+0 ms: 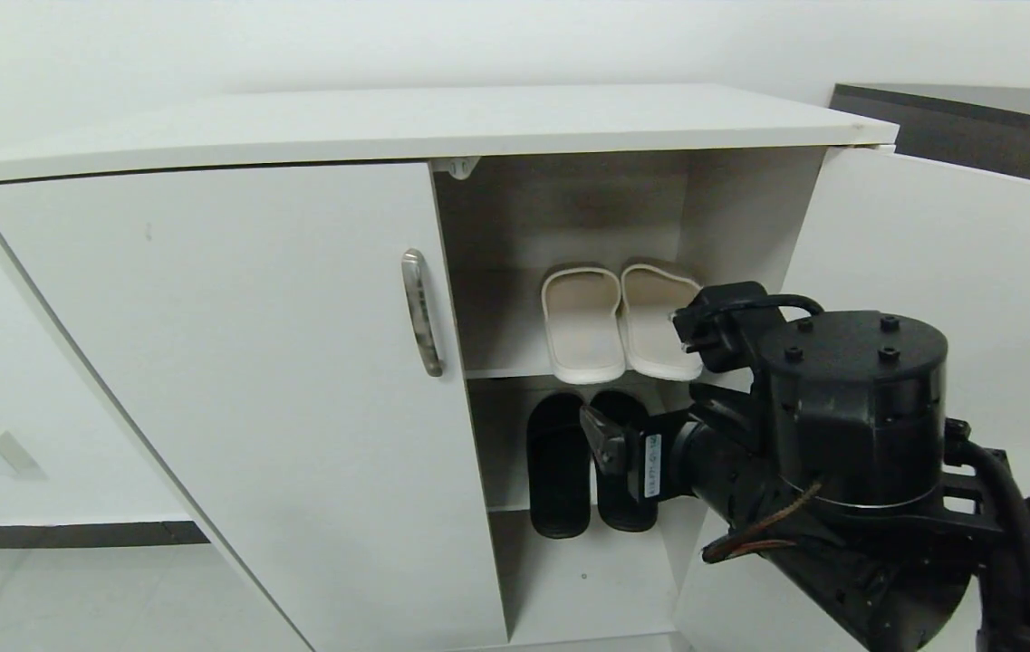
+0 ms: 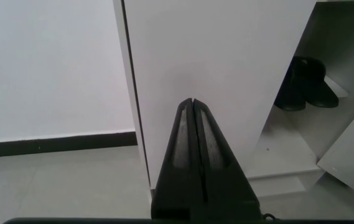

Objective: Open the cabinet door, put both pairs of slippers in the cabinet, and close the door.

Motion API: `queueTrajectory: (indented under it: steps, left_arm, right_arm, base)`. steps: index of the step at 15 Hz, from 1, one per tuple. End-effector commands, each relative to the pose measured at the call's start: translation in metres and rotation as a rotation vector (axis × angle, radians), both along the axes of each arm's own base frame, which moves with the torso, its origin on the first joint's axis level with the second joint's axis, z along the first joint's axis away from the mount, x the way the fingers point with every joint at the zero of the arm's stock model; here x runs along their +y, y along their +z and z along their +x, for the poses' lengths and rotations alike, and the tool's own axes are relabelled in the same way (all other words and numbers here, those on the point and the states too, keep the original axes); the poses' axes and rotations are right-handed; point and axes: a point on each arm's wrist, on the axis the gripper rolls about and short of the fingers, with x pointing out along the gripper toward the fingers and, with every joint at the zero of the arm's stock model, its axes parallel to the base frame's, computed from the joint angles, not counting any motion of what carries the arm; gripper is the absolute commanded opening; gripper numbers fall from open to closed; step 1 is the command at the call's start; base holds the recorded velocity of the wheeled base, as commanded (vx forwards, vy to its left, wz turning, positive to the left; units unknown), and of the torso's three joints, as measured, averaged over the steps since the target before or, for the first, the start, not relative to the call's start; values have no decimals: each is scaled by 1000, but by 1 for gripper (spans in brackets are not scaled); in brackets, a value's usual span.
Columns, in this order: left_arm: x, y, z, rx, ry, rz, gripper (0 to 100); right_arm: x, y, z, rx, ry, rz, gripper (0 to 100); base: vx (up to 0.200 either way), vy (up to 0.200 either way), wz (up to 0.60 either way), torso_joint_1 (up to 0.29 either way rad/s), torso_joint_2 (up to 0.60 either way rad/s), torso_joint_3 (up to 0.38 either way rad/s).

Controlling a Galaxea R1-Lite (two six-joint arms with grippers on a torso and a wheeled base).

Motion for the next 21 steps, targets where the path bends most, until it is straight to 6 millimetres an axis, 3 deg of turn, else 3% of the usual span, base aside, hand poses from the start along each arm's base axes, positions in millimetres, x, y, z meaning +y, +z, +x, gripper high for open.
queueTrajectory:
  steps: [1, 11, 21]
  left_arm:
    - [0, 0, 0, 1, 0, 1, 0]
    - [0, 0, 0, 1, -2, 1, 0]
    - [0, 0, 0, 1, -2, 1, 0]
  right_arm:
    - [-2, -5, -3, 6, 12, -11, 0]
    - [0, -11, -8, 17, 32, -25, 0]
    - [5, -21, -6, 28, 39, -37, 0]
  base:
    - [0, 0, 0, 0, 0, 0]
    - [0, 0, 0, 0, 0, 0]
    - [-200, 0, 0, 1, 3, 3]
